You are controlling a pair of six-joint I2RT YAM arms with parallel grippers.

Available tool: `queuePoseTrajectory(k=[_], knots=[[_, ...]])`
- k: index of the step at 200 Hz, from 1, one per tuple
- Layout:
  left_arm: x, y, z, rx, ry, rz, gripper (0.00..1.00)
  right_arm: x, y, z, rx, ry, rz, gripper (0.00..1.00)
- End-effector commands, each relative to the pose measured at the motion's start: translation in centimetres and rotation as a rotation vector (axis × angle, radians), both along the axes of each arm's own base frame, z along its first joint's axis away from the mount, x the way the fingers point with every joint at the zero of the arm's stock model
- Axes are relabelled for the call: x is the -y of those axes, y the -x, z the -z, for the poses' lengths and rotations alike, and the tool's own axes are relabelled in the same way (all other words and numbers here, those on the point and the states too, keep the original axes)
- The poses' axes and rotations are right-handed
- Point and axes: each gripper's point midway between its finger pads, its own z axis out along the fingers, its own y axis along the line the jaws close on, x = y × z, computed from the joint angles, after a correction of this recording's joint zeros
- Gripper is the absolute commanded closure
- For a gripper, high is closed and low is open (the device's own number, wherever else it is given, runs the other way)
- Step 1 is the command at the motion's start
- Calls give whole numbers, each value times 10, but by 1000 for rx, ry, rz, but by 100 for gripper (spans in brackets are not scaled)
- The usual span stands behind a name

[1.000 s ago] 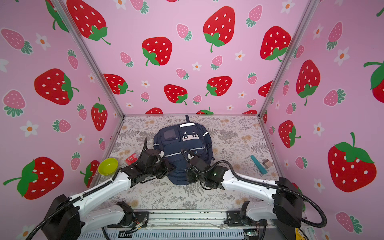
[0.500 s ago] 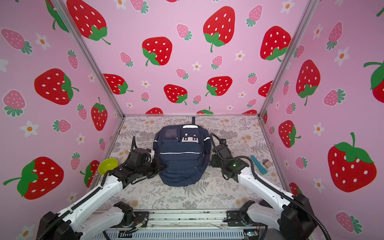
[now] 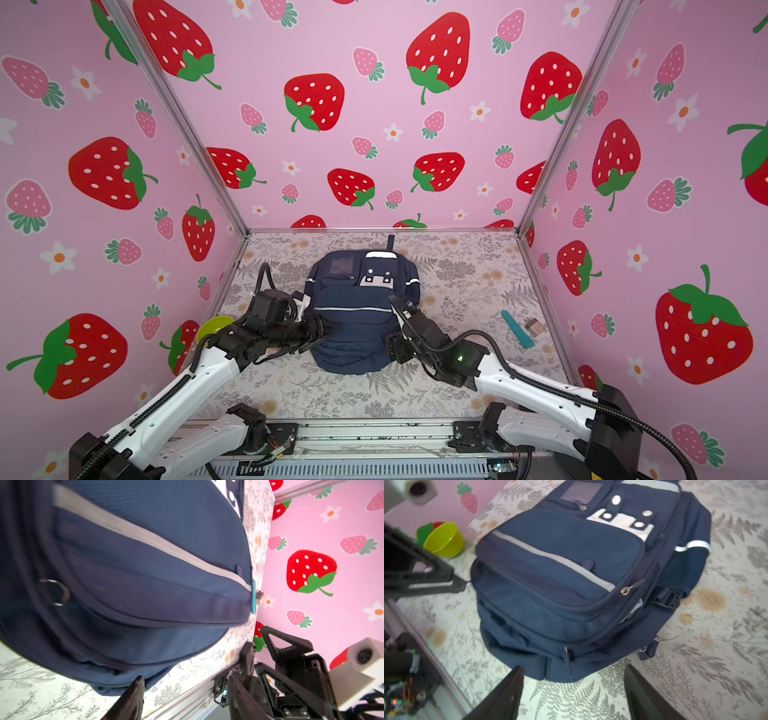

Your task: Pack the student bag

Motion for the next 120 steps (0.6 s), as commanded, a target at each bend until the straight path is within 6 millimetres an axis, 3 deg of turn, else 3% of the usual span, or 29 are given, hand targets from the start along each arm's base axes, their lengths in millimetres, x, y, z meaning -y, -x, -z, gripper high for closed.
queuePoseTrajectory(k=[1,21,44,60,120], knots=[[6,8,-8,15,-21,-4,35,-4,13,5,20,-93,-30,9],[21,14,0,7,4,10,35,-10,19,23,-24,-60,-77,14],[32,15,8,3,10,11,36,-26,25,48,-88,18,-153,34],[35,12,10,5,18,-1,36,-26,20,59,-96,56,-129,51],[43,6,21,-9,36,-11,36,-27,4,65,-103,49,-104,61]])
